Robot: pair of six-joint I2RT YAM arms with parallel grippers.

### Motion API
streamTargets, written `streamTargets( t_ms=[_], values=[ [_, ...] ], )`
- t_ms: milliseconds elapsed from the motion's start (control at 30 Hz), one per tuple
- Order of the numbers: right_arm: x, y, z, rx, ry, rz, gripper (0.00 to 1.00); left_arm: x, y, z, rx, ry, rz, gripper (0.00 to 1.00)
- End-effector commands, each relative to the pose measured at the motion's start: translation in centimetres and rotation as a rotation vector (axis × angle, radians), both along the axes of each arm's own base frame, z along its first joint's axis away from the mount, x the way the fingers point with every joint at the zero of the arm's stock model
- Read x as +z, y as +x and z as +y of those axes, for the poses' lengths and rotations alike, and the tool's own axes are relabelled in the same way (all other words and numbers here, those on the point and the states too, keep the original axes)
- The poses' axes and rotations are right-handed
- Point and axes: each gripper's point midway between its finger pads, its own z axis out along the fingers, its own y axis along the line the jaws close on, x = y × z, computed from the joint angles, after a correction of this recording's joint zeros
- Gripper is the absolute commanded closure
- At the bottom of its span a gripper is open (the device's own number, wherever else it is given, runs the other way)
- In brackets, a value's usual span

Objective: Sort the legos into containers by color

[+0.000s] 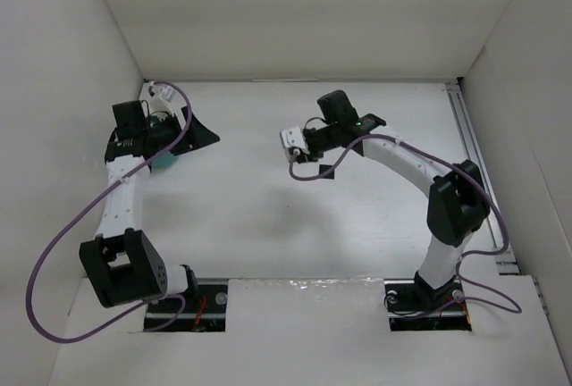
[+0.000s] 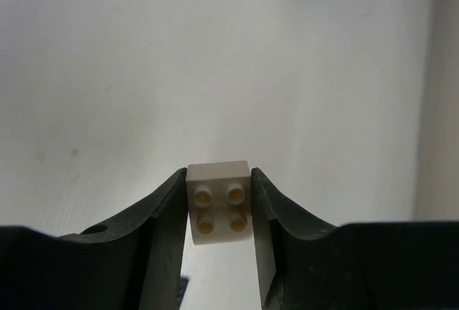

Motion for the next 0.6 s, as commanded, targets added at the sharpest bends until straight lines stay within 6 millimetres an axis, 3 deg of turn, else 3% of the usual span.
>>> streamTargets(
  t_ms=[0, 33, 67, 100, 267, 567],
  values=[
    [12.9, 1.3, 6.0, -0.136, 0.403, 0.028, 0.92, 2.9, -2.4, -2.7, -0.108, -0.087, -0.09, 0.31],
    [12.9, 1.4, 7.0, -0.163, 0.399, 0.04, 0.92, 2.6, -2.8, -3.2, -0.119, -0.108, -0.078, 0.31],
    [14.5, 1.9, 7.4, -0.18, 0.424, 0.043, 0.92, 3.0, -3.0, -3.4, -0.123, -0.129, -0.085, 0.31],
    [14.2, 1.7, 8.2, -0.206, 0.429, 0.109, 0.92, 3.2, -3.2, -4.0, -0.14, -0.155, -0.081, 0.31],
    [16.2, 1.1, 10.9, -0.263, 0.519, 0.123, 0.92, 5.3, -2.9, -5.9, -0.198, -0.329, -0.093, 0.31],
    [16.5, -0.7, 12.7, -0.247, 0.534, 0.164, 0.92, 7.8, -2.1, -7.0, -0.229, -0.376, -0.108, 0.31]
  ],
)
